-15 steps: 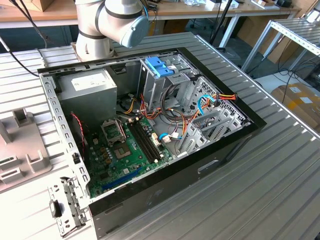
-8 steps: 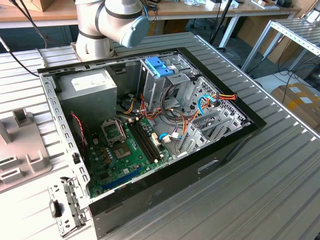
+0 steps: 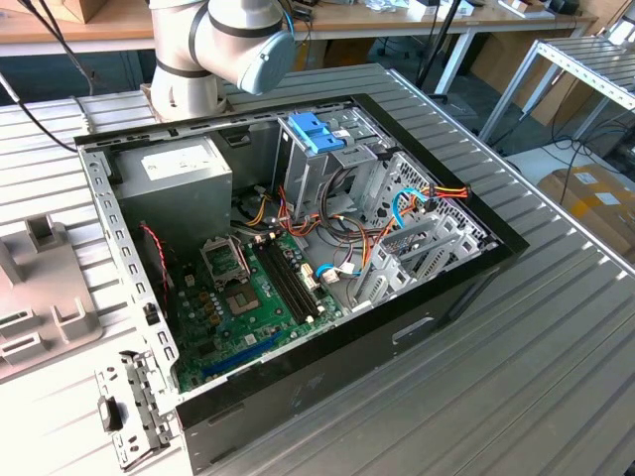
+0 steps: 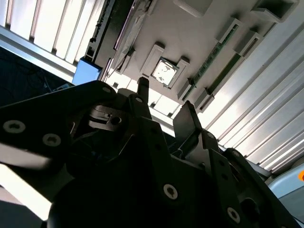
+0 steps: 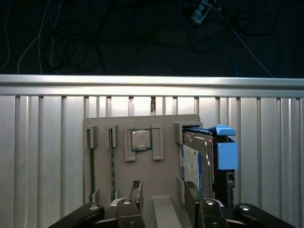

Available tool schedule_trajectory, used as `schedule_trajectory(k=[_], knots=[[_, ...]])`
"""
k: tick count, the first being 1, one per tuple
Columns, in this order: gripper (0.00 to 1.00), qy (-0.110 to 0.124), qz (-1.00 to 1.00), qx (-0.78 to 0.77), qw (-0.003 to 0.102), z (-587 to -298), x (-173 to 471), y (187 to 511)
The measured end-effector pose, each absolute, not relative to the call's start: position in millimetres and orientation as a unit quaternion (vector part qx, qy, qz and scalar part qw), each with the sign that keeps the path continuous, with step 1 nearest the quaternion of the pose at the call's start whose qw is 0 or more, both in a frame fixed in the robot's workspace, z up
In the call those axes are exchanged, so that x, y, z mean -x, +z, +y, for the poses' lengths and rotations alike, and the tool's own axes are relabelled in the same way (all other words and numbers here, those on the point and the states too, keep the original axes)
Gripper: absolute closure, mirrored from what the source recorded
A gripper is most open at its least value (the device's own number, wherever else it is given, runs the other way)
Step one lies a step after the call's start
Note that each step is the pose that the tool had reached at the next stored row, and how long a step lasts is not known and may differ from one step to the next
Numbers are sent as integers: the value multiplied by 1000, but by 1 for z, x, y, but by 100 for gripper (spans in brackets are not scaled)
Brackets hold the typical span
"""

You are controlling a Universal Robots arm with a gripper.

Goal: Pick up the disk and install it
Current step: 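Pick up the disk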

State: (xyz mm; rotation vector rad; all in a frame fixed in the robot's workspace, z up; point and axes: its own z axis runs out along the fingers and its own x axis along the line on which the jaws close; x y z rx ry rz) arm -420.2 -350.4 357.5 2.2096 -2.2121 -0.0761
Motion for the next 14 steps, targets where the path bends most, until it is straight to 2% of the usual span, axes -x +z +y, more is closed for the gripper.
schedule_trajectory(k=[14], knots=[[52,-24,-707,-706,7,-347,420,357]])
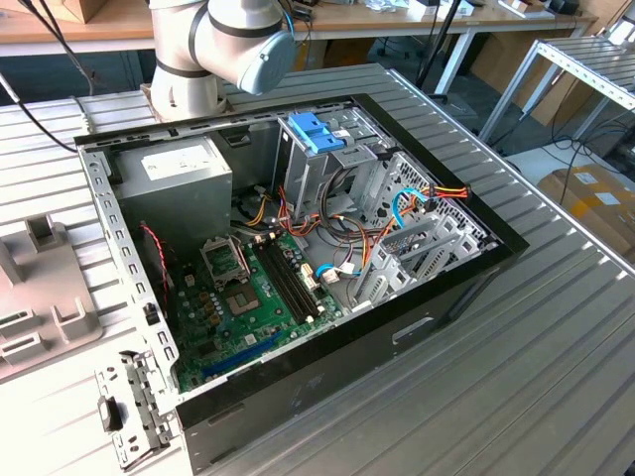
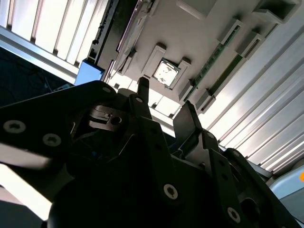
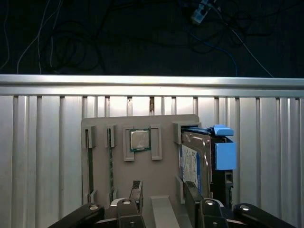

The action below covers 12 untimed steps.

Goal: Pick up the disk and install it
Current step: 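Pick up the disk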

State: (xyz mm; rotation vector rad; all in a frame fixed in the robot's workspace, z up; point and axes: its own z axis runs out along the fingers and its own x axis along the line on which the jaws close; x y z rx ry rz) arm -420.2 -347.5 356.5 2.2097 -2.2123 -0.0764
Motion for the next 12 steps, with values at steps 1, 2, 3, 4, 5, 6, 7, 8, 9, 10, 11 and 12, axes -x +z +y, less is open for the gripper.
schedule_trajectory(k=[1,2,3,4,5,6,7,8,9,10,11,12], knots=[[52,-24,-707,-706,7,-347,420,356],[52,-24,-707,-706,7,-346,420,356],[52,-24,-707,-706,7,-346,420,356],[52,-24,-707,-706,7,-346,420,356],[52,-24,-707,-706,7,-344,420,356],[52,-24,-707,-706,7,-344,420,356],[52,-24,-707,-706,7,-343,420,356],[52,-24,-707,-706,7,-343,420,355],[52,-24,-707,-706,7,-343,421,355],[52,-25,-707,-706,7,-343,421,355],[52,-25,-707,-706,7,-343,421,355],[52,-25,-707,-706,7,-342,421,355]])
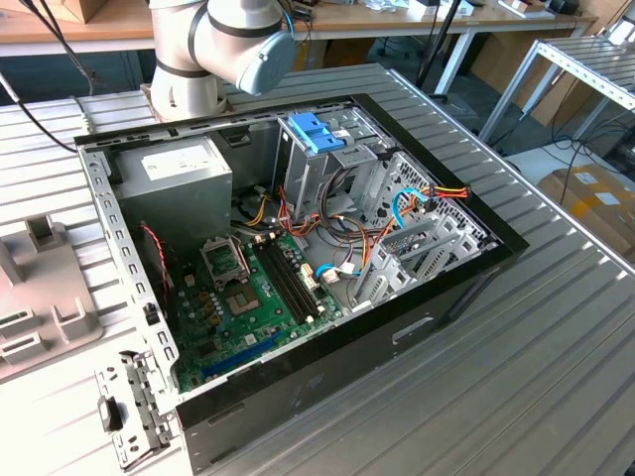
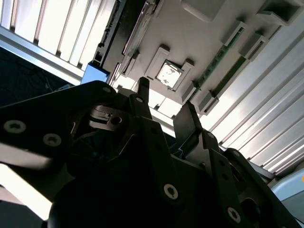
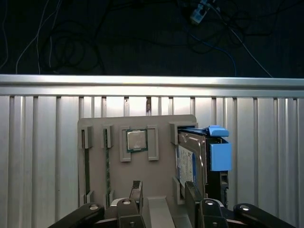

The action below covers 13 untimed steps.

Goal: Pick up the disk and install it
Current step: 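Pick up the disk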

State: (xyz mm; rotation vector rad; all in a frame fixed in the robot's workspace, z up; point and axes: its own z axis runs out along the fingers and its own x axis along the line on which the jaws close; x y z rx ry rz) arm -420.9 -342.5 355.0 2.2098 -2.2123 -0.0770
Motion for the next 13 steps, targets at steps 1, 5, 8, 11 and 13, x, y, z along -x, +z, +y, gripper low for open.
schedule_trajectory(k=[1,5,8,11,13], knots=[[52,-25,-707,-706,7,-342,421,355],[52,-25,-707,-706,7,-341,421,355],[52,-25,-707,-706,7,-339,422,354],[52,-25,-707,-706,7,-338,422,354],[52,-25,-707,-706,7,-337,422,354]])
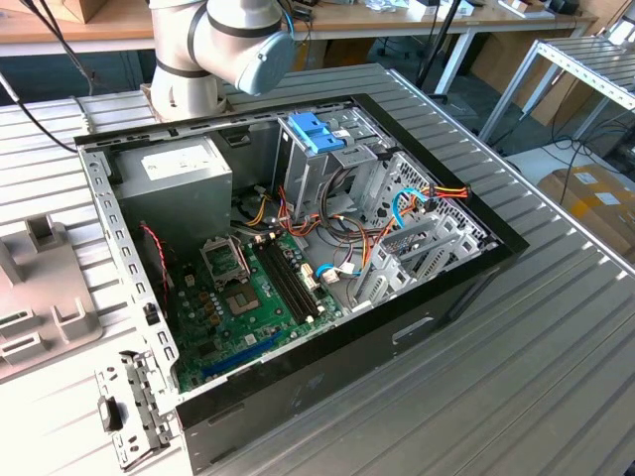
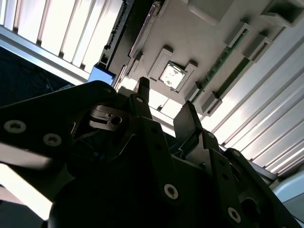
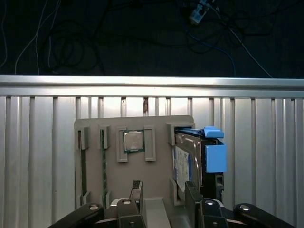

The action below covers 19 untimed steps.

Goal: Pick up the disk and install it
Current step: 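Pick up the disk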

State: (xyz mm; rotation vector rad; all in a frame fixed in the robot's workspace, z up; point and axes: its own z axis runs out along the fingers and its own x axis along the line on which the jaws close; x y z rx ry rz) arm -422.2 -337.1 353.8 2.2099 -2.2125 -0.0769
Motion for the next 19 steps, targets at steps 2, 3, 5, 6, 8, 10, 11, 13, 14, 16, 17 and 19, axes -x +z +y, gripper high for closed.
schedule_trajectory(k=[2,3,5,6,8,10,11,13,14,16,17,19], knots=[[52,-25,-707,-706,7,-337,422,354],[52,-25,-707,-706,7,-337,423,354],[52,-25,-707,-706,7,-336,423,354],[52,-25,-707,-706,7,-336,423,353],[52,-25,-707,-706,7,-335,424,353],[52,-25,-707,-706,7,-335,424,353],[52,-25,-707,-706,7,-334,425,353],[52,-25,-707,-706,7,-333,426,353],[52,-25,-707,-706,7,-333,427,353],[52,-25,-707,-706,7,-332,428,353],[52,-25,-707,-706,7,-332,428,353],[52,-25,-707,-706,7,-331,429,352]])
